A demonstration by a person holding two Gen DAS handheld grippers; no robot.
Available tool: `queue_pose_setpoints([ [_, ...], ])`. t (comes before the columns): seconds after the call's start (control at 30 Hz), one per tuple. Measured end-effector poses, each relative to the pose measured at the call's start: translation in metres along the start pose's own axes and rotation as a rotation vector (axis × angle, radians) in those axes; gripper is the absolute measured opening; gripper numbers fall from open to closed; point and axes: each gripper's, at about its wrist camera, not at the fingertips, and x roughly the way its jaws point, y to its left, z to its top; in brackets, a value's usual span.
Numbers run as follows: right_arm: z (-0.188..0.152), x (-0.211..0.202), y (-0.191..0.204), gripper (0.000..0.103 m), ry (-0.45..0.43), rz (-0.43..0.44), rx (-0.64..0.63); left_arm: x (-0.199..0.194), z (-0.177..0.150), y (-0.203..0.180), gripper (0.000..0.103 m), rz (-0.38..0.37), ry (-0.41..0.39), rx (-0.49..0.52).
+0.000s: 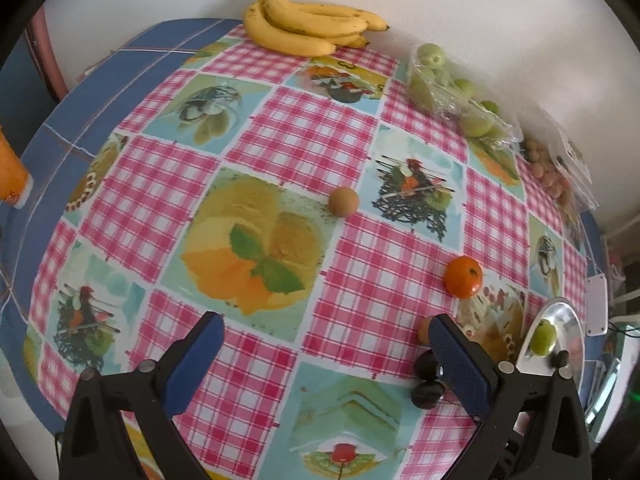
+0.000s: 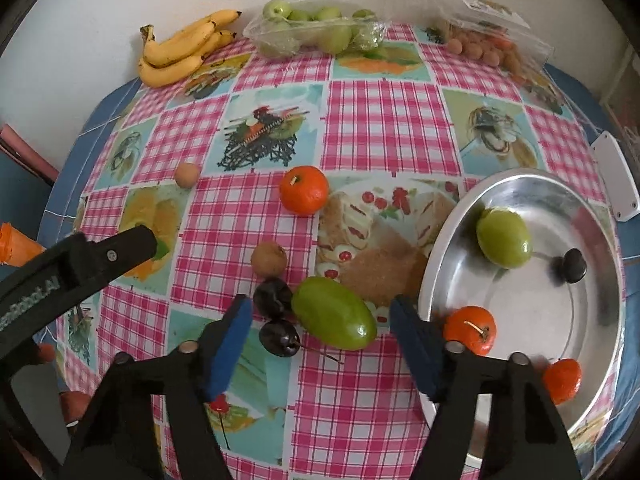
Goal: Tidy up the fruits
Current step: 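Close the right tool on the large green fruit while the left tool closes on a dark plum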
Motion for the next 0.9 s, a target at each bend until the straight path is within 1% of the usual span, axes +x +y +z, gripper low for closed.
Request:
queue_pose_setpoints([
  [0.13,0.000,0.009,-0.001,0.059,0.021,-0.011,-0.005,0.002,-0.002,-0.006,0.103,-0.010,-0.015,0.022],
  [0.17,0.000,0.010,-0.001,0.058,0.025,-0.015,-0.007,0.003,-0.002,-0.008,0.103,-0.013,-0.015,0.029],
  [0.27,0.000,0.017,0.002,0.056,0.041,-0.029,-0.019,0.008,-0.003,-0.011,0.103,-0.019,0.002,0.044],
  [0.37,0.000,0.021,0.002,0.053,0.047,-0.040,-0.020,0.013,-0.004,-0.012,0.103,-0.047,0.029,0.039],
  [0.47,0.001,0.021,0.000,0.052,0.042,-0.033,-0.009,0.015,-0.006,-0.016,0.103,-0.060,0.042,0.049],
  [0.6,0.001,0.014,-0.004,0.048,0.022,-0.037,0.004,0.017,-0.008,-0.022,0.103,-0.091,0.060,0.068],
  [0.73,0.002,0.010,-0.009,0.048,0.017,-0.031,0.017,0.022,-0.010,-0.028,0.103,-0.105,0.092,0.082],
  [0.9,-0.002,0.011,-0.006,0.048,0.018,-0.030,0.009,0.030,-0.012,-0.028,0.103,-0.123,0.126,0.053],
])
